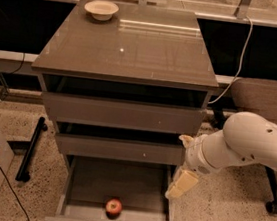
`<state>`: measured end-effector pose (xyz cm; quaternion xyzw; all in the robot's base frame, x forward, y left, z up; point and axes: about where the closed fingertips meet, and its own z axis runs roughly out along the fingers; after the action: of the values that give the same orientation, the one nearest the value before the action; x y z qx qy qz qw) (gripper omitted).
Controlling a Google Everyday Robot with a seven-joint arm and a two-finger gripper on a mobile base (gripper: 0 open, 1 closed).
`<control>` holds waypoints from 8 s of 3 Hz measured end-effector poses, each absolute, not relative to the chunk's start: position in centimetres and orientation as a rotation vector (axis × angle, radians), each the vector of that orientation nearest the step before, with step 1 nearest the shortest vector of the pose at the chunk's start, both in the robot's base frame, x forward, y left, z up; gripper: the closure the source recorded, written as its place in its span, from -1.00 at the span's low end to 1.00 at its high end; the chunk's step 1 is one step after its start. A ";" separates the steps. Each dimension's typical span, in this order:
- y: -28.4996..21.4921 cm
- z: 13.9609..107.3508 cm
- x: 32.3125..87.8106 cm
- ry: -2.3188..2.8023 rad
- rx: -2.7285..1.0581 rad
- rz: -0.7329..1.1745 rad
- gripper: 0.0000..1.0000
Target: Pick apple from bottom drawer and place on counter
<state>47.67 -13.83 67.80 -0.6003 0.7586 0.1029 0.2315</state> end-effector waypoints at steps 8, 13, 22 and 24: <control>-8.3 47.4 52.2 1.998 -1.476 0.638 -1.00; -3.0 36.2 56.6 2.010 -1.469 0.750 -1.00; 4.7 13.9 56.4 2.139 -1.392 0.943 -0.09; 4.7 14.1 55.4 2.156 -1.387 0.935 0.84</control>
Offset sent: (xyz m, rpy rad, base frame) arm 0.0098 0.0240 -0.0382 -0.0017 0.0350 0.0026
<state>55.37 4.66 14.06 -0.4976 0.7733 0.3353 0.2049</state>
